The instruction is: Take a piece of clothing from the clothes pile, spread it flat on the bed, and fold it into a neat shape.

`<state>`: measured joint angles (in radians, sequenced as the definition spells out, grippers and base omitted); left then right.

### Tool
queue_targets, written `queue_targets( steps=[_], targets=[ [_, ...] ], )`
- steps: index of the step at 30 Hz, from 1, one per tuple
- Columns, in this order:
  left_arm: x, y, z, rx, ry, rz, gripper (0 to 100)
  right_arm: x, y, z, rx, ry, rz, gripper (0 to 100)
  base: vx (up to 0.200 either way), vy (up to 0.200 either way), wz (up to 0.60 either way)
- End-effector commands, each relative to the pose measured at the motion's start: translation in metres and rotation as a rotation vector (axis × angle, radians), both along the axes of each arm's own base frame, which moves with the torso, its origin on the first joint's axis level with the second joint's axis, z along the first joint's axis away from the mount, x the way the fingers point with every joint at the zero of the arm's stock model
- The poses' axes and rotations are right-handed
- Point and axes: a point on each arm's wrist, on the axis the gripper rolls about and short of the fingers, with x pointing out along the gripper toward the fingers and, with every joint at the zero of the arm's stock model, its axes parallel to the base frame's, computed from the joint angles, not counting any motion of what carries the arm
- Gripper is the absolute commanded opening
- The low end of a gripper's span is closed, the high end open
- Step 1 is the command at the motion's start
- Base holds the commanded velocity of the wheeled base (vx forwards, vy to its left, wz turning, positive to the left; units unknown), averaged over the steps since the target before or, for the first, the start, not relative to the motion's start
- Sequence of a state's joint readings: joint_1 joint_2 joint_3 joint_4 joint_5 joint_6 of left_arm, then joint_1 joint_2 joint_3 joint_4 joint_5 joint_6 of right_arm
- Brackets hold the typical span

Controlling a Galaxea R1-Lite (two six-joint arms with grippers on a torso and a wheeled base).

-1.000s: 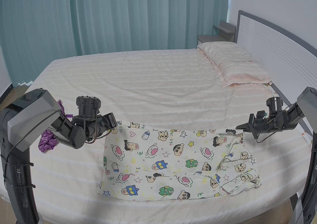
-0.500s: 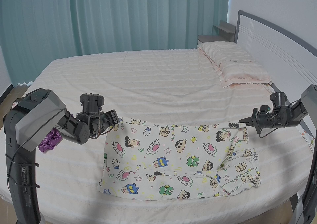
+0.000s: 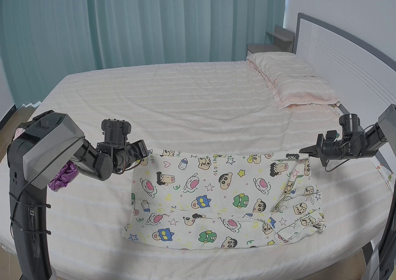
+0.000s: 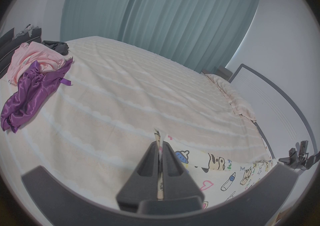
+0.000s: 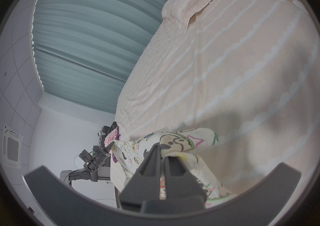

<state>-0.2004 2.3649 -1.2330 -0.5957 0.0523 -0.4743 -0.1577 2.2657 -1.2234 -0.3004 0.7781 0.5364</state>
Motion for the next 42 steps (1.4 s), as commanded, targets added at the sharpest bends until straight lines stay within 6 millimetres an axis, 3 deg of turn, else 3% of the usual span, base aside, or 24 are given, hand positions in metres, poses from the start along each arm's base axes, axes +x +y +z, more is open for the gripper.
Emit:
queue_targets(
  steps=[1, 15, 31, 36, 42],
  targets=[
    [-0.01, 0.0, 0.001, 0.027, 0.015, -0.018, 0, -0.013, -0.001, 0.009, -0.007, -0.007, 0.007, 0, 0.0, 0.0, 0.0],
    [-0.046, 0.007, 0.016, 0.065, 0.05, -0.041, 0, -0.069, 0.005, -0.001, -0.124, -0.003, 0.105, 0, 0.0, 0.0, 0.0],
    [-0.105, 0.016, -0.029, 0.237, 0.14, -0.164, 0, -0.124, 0.009, -0.037, -0.257, 0.085, 0.212, 0, 0.0, 0.0, 0.0],
    [-0.11, 0.015, -0.042, 0.248, 0.158, -0.178, 0, -0.137, 0.01, -0.054, -0.334, 0.125, 0.258, 0, 0.0, 0.0, 0.0],
    [-0.111, 0.014, -0.06, 0.255, 0.201, -0.189, 0, -0.138, 0.01, -0.066, -0.371, 0.161, 0.273, 0, 0.0, 0.0, 0.0]
  ],
)
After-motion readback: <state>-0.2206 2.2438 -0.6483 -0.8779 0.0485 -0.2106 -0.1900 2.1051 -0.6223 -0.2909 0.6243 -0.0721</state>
